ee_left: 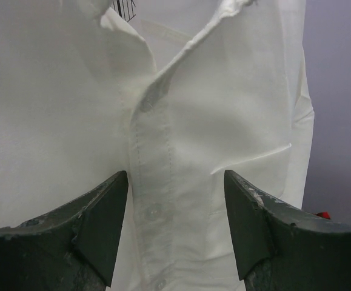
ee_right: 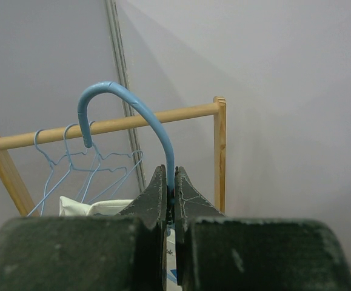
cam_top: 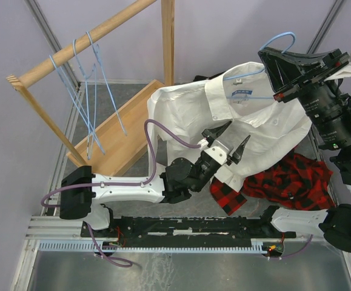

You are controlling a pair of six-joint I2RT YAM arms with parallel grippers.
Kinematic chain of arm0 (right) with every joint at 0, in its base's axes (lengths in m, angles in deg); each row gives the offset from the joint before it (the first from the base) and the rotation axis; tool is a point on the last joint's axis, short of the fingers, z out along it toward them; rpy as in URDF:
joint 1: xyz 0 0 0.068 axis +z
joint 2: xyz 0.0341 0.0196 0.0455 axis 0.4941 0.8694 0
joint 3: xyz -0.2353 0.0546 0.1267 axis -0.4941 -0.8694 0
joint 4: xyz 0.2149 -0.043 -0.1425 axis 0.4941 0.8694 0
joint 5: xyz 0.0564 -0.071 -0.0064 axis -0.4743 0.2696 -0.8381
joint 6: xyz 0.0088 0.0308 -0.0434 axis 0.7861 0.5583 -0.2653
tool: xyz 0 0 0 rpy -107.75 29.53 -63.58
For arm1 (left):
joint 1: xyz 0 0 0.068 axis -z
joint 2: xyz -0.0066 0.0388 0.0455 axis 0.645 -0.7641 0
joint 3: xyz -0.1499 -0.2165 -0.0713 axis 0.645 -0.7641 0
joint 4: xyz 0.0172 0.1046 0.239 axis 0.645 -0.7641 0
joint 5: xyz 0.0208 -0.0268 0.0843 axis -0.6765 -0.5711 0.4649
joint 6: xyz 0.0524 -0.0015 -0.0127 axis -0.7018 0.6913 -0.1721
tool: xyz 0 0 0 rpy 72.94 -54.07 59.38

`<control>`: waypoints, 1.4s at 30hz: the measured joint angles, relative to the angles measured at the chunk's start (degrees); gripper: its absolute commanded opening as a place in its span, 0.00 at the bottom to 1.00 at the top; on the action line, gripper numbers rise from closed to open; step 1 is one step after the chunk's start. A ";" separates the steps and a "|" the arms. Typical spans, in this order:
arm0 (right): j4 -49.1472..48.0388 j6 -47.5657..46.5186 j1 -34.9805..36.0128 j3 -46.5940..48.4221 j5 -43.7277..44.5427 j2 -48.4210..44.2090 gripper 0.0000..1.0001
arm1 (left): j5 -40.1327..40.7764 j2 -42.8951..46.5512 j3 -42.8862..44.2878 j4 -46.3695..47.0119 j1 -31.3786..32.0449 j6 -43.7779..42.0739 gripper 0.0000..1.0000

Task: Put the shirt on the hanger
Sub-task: Hang the shirt on the hanger.

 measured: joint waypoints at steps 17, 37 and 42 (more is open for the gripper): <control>0.59 0.66 0.00 0.00 -2.23 -0.92 0.00 | -11.91 1.36 -0.98 0.28 -5.27 9.66 0.14; 3.65 -0.50 0.00 0.72 -2.21 0.11 0.00 | -19.28 12.48 -14.80 -4.85 -6.43 13.18 0.03; 4.57 -1.66 0.02 1.66 -1.57 2.03 0.00 | -18.64 17.16 -18.73 -7.26 -6.45 13.99 0.03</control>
